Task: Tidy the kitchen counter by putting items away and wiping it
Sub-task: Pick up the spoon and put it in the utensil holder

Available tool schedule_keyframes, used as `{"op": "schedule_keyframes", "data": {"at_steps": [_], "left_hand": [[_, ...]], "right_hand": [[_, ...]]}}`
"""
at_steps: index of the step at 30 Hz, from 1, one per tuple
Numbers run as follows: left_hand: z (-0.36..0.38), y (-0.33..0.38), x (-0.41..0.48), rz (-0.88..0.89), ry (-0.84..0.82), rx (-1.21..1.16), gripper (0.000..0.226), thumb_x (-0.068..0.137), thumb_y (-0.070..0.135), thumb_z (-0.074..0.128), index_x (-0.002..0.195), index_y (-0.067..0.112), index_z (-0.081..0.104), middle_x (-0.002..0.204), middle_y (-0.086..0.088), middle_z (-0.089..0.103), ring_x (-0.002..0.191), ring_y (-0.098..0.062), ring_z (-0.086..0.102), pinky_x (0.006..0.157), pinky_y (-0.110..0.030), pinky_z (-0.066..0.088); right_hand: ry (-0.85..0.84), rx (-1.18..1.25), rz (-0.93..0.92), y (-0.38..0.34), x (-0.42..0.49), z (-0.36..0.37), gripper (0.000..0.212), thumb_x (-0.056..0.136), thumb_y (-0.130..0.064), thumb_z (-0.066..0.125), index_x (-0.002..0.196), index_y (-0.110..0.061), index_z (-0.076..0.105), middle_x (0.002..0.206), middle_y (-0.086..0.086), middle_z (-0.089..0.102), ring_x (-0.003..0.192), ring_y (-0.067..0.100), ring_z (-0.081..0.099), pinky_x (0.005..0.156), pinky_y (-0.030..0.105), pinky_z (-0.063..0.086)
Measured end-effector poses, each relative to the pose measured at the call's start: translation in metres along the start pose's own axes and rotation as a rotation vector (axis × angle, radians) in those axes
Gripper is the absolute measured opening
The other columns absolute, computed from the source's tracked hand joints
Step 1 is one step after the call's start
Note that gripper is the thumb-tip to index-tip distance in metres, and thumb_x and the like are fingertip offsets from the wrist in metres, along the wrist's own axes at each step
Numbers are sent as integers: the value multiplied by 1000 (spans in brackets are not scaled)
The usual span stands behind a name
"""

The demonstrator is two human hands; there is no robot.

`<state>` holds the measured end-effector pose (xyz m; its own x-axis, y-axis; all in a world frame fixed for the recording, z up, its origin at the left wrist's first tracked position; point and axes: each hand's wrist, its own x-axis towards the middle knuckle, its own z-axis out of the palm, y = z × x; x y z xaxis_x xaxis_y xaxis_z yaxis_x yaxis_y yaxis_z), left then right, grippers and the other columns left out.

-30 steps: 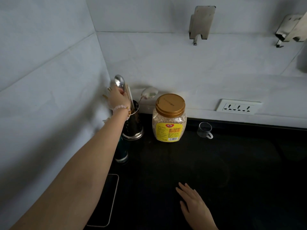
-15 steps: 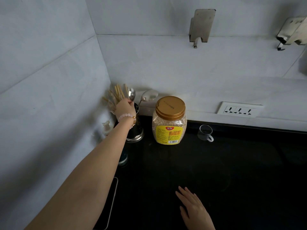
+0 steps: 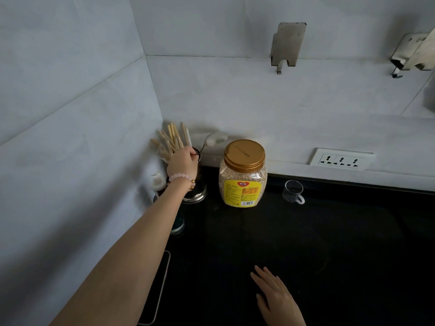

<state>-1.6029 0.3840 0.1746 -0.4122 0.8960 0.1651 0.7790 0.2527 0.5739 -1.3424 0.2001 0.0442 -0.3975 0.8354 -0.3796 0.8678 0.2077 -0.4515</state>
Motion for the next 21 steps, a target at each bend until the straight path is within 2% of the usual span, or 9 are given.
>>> {"op": "schedule_keyframes", "data": {"at_steps": [4, 6, 10, 12, 16, 17, 18, 20, 21], "left_hand": [[-8, 1, -28, 86, 49, -50, 24, 105, 12, 57, 121, 1, 70, 122, -14, 73, 112, -29, 69, 92, -40, 57], [-12, 0, -57, 172, 12, -55, 24, 105, 11, 57, 123, 1, 69, 121, -13, 73, 112, -27, 69, 93, -36, 57], [-6, -22, -158, 270, -214, -25, 25, 103, 11, 60, 126, 8, 69, 122, -7, 73, 114, -20, 69, 100, -31, 55], [2, -39, -215, 264, -340, 24, 29, 106, 18, 56, 133, 16, 66, 130, 0, 69, 121, -13, 64, 107, -29, 53], [23, -77, -299, 244, -568, 85, 42, 111, 29, 41, 152, 29, 49, 154, 15, 47, 144, -1, 42, 125, -20, 34], [26, -84, -314, 237, -621, 122, 42, 109, 27, 42, 150, 28, 53, 151, 16, 50, 143, -1, 46, 123, -20, 37], [27, -89, -325, 249, -640, 150, 42, 103, 27, 45, 140, 27, 64, 142, 15, 60, 133, -2, 58, 114, -20, 49], [32, -104, -341, 292, -689, 189, 45, 85, 37, 45, 109, 31, 83, 112, 15, 79, 100, -4, 79, 81, -19, 65], [35, -107, -350, 302, -692, 252, 47, 87, 39, 41, 101, 31, 85, 105, 14, 82, 94, -5, 81, 73, -21, 66]], "right_hand": [[29, 5, -2, -2, -4, 1, 54, 96, -24, 40, 146, -33, 20, 157, -15, 7, 145, 5, 3, 117, 26, 4], [49, 9, 0, -2, -7, 1, 54, 96, -24, 40, 145, -33, 21, 157, -15, 10, 145, 4, 5, 118, 26, 5], [69, 31, -8, 0, -11, 0, 51, 96, -24, 41, 144, -32, 27, 156, -15, 16, 144, 4, 8, 117, 25, 6], [59, 56, 7, 1, -13, 0, 50, 95, -24, 41, 144, -31, 28, 155, -14, 19, 144, 4, 9, 117, 26, 8], [162, 101, 55, 3, -26, 5, 46, 95, -24, 42, 141, -29, 35, 151, -12, 30, 141, 4, 21, 114, 22, 19], [186, 116, 70, 5, -32, 7, 45, 95, -24, 43, 140, -29, 38, 149, -12, 33, 140, 4, 25, 112, 20, 22], [210, 128, 87, 7, -40, 9, 43, 95, -24, 44, 138, -28, 41, 147, -12, 37, 137, 3, 29, 110, 18, 24], [250, 145, 111, 12, -57, 11, 40, 95, -23, 44, 134, -28, 46, 140, -12, 45, 130, 2, 39, 104, 14, 29], [268, 159, 118, 15, -68, 12, 38, 95, -22, 44, 133, -27, 47, 136, -12, 49, 126, 0, 43, 100, 13, 32]]}}
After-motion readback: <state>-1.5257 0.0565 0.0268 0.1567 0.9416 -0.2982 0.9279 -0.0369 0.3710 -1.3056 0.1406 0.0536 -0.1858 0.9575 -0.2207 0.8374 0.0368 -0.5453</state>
